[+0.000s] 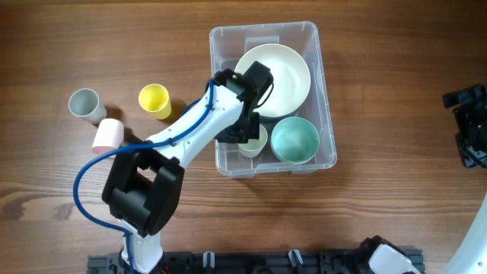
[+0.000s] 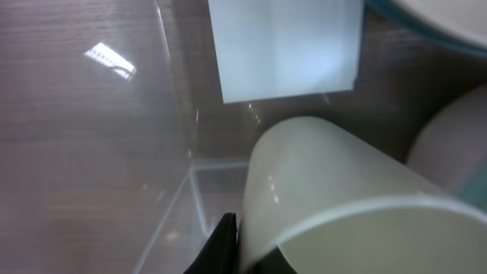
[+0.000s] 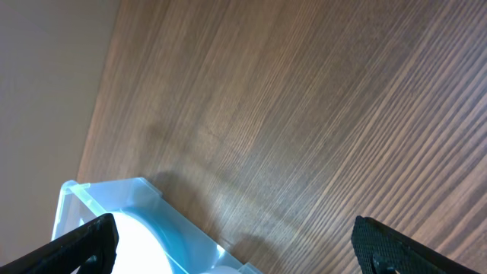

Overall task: Pack container
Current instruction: 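Carry the cream cup into the bin beside the mint bowl and release, then grasp the grey cup with the left gripper and stack it on the cream cup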

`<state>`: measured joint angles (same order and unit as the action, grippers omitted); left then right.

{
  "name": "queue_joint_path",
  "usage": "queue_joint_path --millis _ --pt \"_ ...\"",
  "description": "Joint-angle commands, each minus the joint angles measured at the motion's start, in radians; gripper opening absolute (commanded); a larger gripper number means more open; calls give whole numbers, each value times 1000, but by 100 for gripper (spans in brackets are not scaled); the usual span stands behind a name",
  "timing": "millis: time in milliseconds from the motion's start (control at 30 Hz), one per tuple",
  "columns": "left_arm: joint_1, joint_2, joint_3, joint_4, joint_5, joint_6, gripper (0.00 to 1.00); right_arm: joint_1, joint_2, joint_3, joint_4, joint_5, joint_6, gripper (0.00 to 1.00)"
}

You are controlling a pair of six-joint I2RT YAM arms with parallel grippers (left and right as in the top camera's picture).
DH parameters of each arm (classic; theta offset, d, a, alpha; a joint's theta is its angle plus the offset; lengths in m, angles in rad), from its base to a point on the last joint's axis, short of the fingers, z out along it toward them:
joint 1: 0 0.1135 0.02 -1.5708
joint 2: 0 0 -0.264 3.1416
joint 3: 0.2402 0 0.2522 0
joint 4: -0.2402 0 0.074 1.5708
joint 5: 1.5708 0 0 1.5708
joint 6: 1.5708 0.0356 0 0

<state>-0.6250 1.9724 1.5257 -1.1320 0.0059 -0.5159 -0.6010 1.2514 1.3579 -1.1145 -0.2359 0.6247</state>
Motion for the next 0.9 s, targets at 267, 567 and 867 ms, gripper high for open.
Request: queue_joint_path --millis 267,567,867 --pt "71 -151 187 -200 23 -13 60 -3 3 3 3 -9 7 100" --pt "418 -479 241 -347 -163 24 91 -3 3 3 3 -9 7 100" --pt "1071 -161 240 -224 16 147 88 -3 3 3 3 -9 7 100"
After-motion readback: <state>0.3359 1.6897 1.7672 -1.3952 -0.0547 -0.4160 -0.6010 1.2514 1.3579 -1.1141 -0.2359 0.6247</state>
